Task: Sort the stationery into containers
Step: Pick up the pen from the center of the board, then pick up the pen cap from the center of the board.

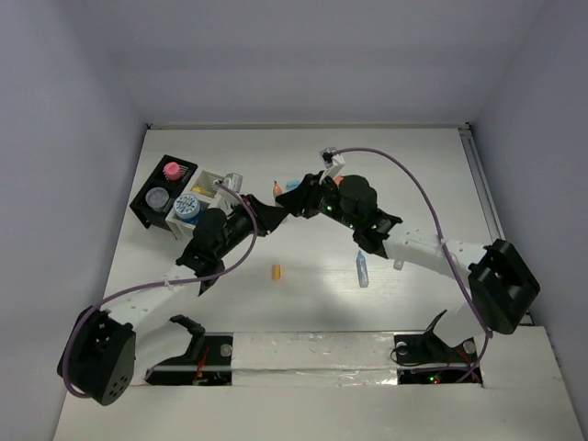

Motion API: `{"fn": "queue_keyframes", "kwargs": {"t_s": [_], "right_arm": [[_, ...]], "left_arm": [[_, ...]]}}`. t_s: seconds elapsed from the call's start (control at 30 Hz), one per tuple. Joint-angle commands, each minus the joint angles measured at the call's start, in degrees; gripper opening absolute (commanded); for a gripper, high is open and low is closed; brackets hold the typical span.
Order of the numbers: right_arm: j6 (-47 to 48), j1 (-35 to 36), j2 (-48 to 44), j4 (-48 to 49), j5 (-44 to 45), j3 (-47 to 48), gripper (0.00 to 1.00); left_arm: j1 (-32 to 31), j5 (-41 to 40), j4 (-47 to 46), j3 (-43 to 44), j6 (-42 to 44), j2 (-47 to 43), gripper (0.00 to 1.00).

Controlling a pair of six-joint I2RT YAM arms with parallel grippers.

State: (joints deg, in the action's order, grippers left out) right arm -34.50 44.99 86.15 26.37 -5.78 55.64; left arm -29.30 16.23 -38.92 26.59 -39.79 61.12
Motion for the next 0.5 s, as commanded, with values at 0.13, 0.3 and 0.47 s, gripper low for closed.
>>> {"fn": "queue_keyframes", "kwargs": {"t_s": [0.13, 0.3, 0.47], "right_arm": [[-0.04, -1.66, -6.42, -2.81, -2.39, 2.2, 0.59], [-0.57, -8.42, -8.36, -6.15, -3.27, 0.71, 0.62], [2.15, -16.68, -4.25, -15.81, -3.11, 4.03, 0.55]], "left_arm": [[0.38, -3.31, 3.32, -4.61, 4.72, -7.77, 0.0], [0.38, -2.0, 3.5, -6.19, 7.61, -10.85, 0.0], [-0.14, 3.62, -3.25, -9.53, 9.46, -11.64, 0.0]]}}
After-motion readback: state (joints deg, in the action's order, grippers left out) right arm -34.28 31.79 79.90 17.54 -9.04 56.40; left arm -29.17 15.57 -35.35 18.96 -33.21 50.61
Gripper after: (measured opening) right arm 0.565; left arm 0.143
